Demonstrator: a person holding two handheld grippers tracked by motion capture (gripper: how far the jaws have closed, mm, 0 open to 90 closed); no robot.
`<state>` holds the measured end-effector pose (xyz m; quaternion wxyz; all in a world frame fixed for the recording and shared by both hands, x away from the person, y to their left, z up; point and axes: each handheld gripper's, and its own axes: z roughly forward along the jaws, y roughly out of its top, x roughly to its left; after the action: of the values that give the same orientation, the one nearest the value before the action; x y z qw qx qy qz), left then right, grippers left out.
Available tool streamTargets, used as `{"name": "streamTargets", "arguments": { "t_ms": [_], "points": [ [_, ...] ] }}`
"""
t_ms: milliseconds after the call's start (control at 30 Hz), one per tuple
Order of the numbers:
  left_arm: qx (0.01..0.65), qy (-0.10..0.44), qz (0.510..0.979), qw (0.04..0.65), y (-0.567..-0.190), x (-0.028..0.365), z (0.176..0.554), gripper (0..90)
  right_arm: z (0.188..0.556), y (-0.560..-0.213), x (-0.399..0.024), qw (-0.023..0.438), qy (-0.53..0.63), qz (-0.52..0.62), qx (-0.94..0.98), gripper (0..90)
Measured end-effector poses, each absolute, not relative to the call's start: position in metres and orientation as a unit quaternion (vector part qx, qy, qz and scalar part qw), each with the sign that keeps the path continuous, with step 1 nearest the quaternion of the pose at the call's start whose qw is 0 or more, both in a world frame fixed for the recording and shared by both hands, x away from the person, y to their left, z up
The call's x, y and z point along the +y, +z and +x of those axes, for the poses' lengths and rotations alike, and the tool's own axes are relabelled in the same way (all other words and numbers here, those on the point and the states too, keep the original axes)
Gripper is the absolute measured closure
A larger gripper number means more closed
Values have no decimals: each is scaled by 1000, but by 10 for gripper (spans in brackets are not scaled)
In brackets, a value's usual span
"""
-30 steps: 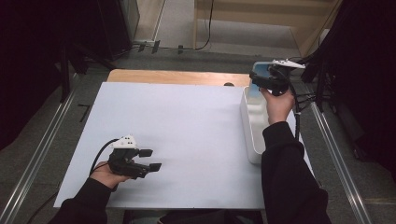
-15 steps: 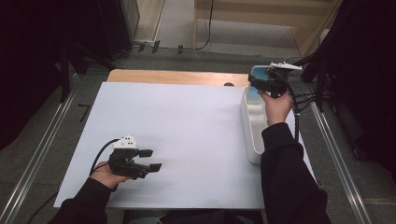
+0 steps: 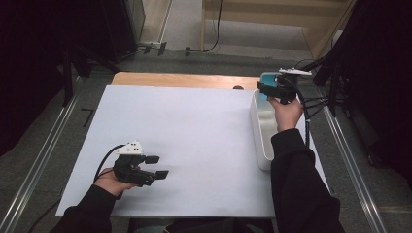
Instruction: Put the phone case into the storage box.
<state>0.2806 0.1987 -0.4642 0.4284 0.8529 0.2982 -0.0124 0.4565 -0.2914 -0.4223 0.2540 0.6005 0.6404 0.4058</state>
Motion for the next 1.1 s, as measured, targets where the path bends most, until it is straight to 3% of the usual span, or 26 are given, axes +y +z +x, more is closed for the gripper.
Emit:
{"name": "streamTargets", "arguments": {
  "t_ms": [1100],
  "points": [
    [293,-12,855,428,-463,196,283,291,458,-436,-287,237,355,599,678,148]
  ]
}}
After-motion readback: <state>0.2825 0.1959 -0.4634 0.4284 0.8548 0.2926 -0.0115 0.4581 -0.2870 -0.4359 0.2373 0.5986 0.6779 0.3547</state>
